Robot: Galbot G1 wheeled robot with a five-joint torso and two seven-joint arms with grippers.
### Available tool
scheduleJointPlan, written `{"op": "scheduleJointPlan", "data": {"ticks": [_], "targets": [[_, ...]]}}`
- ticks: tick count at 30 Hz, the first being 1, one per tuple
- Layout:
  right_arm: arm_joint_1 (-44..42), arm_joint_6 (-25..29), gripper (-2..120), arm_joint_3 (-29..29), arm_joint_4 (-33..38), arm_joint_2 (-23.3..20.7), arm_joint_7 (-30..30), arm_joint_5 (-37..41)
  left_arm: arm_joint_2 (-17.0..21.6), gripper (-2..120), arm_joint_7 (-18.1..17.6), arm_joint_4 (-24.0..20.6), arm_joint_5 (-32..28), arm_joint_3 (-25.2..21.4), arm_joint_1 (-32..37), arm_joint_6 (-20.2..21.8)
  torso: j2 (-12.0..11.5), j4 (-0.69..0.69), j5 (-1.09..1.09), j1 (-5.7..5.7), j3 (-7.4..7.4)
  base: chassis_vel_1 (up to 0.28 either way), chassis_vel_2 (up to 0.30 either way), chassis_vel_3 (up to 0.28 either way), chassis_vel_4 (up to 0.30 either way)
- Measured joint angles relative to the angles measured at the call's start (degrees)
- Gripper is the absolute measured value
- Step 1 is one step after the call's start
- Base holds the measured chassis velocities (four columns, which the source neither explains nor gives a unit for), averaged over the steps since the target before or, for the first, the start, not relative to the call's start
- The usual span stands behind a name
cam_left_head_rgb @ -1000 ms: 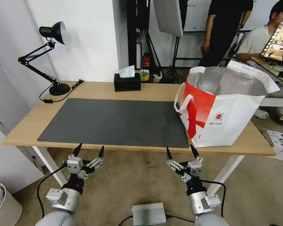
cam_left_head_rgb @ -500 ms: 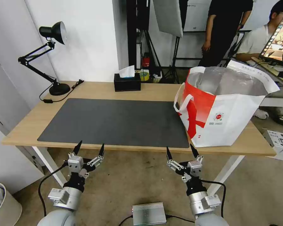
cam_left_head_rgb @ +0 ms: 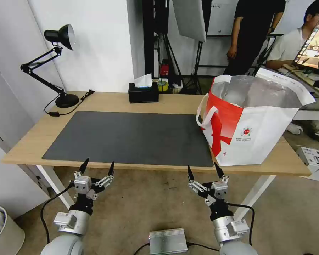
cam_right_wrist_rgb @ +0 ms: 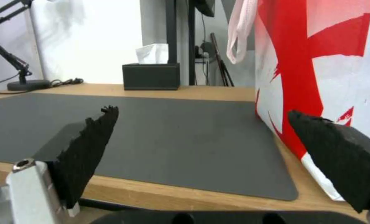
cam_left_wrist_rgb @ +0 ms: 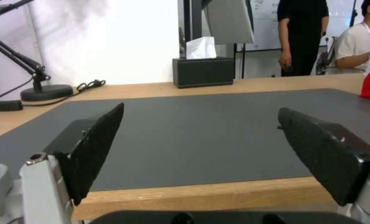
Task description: Pick up the trash from the table and place it into the takeout bag.
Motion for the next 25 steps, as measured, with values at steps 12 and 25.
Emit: {"op": "scheduleJointPlan", "data": {"ticks": [12, 25], "targets": [[0.00, 0.00, 100, 0.00, 0.00, 0.00, 0.00, 0.00, 0.04, 100, -0.04, -0.01, 0.00, 0.00, 0.02, 0.03, 0.00, 0.00, 0.00, 0.00, 0.00, 0.000, 0.000, 0.000, 0.000], [0.00, 0.00, 100, 0.00, 0.00, 0.00, 0.00, 0.00, 0.06, 100, -0.11, -0.05, -0.02, 0.02, 0.03, 0.09, 0.00, 0.00, 0.00, 0.00, 0.00, 0.000, 0.000, 0.000, 0.000]]}}
